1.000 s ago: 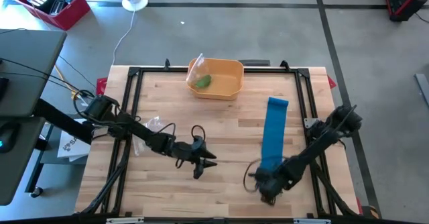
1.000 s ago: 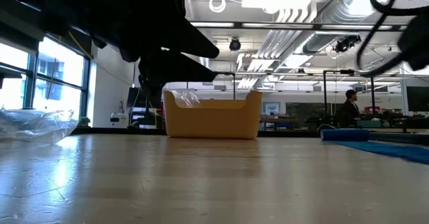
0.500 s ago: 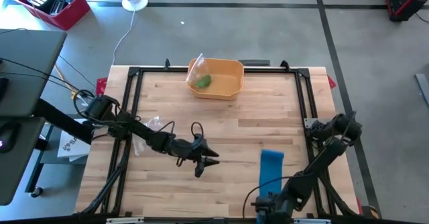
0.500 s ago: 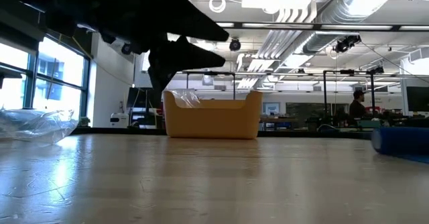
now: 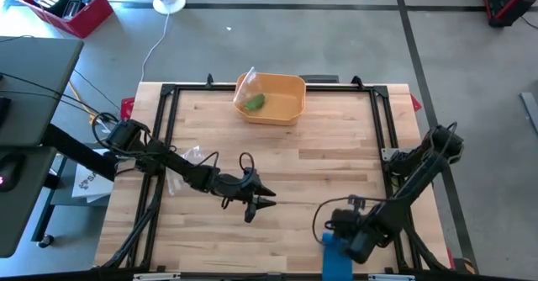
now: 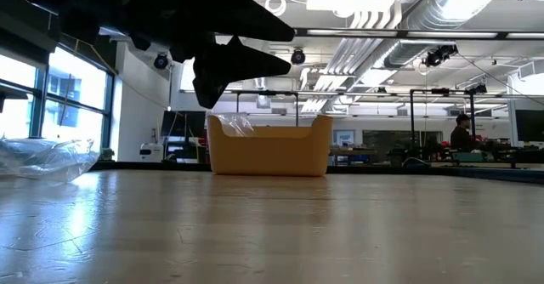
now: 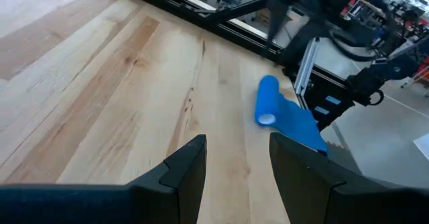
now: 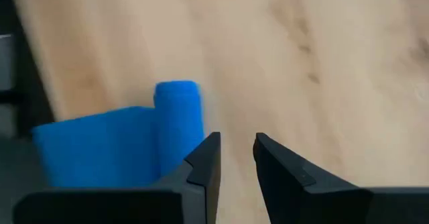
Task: Roll bandage
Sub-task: Roll the blue bandage
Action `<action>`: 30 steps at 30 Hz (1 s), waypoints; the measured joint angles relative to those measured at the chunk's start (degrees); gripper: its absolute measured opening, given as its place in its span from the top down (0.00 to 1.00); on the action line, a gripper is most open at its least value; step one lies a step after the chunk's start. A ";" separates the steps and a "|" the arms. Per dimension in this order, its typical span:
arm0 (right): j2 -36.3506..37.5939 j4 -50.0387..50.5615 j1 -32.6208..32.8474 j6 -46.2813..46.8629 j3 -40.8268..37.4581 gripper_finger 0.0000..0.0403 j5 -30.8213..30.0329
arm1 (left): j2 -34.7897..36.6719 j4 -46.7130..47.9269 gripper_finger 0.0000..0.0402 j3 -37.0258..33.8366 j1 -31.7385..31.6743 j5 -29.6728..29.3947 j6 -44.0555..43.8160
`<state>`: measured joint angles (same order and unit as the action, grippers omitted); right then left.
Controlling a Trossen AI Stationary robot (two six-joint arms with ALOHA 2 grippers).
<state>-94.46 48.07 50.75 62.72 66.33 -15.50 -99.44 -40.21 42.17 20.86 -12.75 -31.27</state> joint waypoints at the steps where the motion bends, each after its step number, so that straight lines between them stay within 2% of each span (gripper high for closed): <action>1: -0.15 -2.81 0.39 -1.68 -0.27 0.79 0.02 | 0.00 0.02 0.61 0.00 0.00 -0.02 0.00; 5: -2.49 -11.56 2.04 -6.04 -0.62 0.79 0.03 | 0.00 0.02 0.61 0.00 0.02 -0.34 0.00; 12: -9.21 -15.47 3.41 -2.37 -0.66 0.78 0.29 | 0.00 0.05 0.61 0.00 0.02 -0.93 -0.01; 15: -9.75 -16.54 3.37 -1.43 -0.65 0.73 1.90 | 0.00 0.07 0.61 0.00 0.02 -0.94 -0.02; 23: -8.80 -16.54 3.40 -0.01 -0.42 0.51 3.63 | 0.00 0.05 0.61 0.04 -0.24 -1.02 -0.17; 30: -8.82 -16.17 3.14 1.51 -0.42 0.47 4.82 | 0.00 0.04 0.61 0.04 -0.22 -1.27 -0.11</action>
<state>-103.28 31.90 53.89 64.23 65.91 -10.68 -99.44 -40.16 42.22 20.64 -14.02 -31.38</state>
